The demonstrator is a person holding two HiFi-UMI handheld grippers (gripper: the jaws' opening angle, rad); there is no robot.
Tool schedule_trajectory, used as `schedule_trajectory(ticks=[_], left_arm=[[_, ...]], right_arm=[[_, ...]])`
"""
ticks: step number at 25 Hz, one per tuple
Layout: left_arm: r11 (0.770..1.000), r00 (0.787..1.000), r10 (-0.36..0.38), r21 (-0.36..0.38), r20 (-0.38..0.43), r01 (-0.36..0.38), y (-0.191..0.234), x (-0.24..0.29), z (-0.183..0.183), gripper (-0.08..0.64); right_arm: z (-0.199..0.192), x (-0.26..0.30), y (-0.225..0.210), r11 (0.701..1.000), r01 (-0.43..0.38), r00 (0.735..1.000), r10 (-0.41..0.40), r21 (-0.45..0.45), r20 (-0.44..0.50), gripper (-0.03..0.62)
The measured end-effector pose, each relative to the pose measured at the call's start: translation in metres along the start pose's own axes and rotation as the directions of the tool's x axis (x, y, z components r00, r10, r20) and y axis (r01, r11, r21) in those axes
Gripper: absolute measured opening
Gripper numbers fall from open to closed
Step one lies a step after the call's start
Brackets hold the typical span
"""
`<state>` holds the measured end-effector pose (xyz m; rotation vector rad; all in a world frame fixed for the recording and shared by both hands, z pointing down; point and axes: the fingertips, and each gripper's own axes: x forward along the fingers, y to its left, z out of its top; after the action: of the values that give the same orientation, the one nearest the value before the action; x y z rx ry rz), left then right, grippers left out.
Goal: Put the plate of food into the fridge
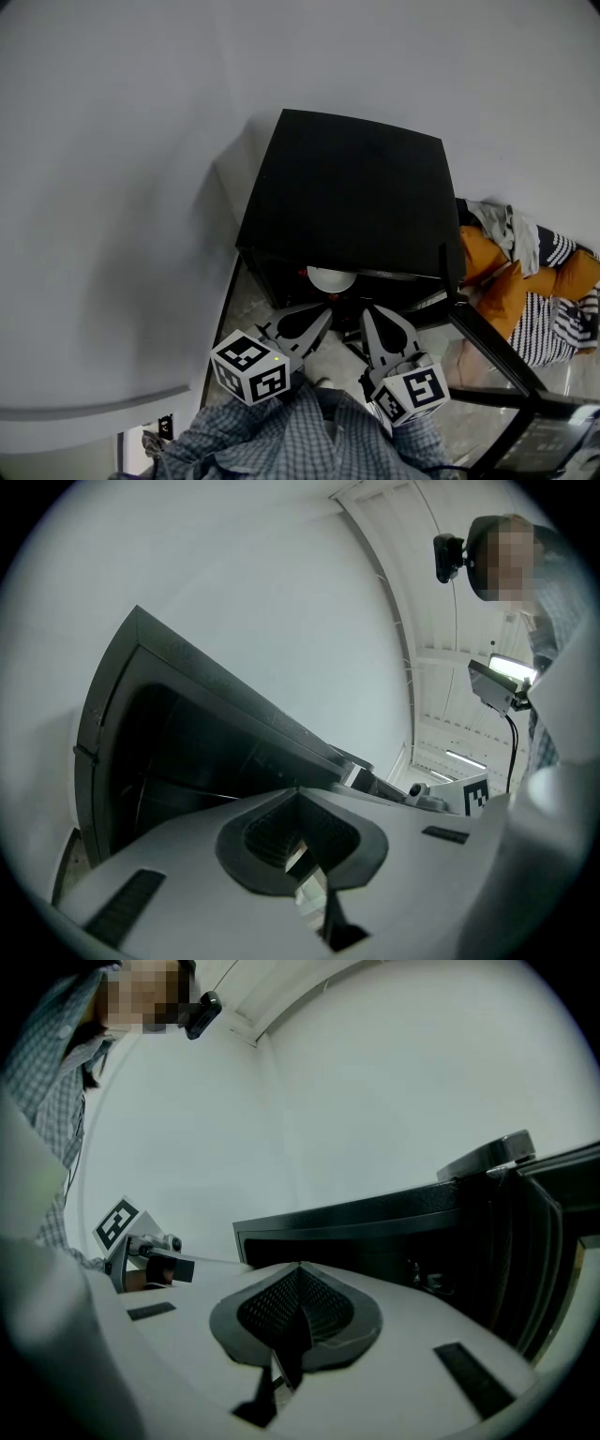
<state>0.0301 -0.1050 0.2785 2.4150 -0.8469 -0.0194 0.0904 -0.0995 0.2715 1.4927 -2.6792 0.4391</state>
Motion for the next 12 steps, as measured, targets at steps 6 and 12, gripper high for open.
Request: schedule_trajectory(ticks=[6,12], left_arm=[[1.000,1.000,-0.006,0.005,-0.005,0.006,-0.0021,0.0015,-0.0019,0.006],[1.000,1.000,-0.010,0.003,-0.004,0.010,-0.0028,0.0003,0.0001,0.006]], right_arm=[[-0.0007,-0.0012,-0.0012,1.000,0.000,1.000,0.000,0.001,0.000,0.006],[0.0009,-0.0019,0.0010,1.000,0.005,1.000,-0.006,-0.002,-0.007,0.006]])
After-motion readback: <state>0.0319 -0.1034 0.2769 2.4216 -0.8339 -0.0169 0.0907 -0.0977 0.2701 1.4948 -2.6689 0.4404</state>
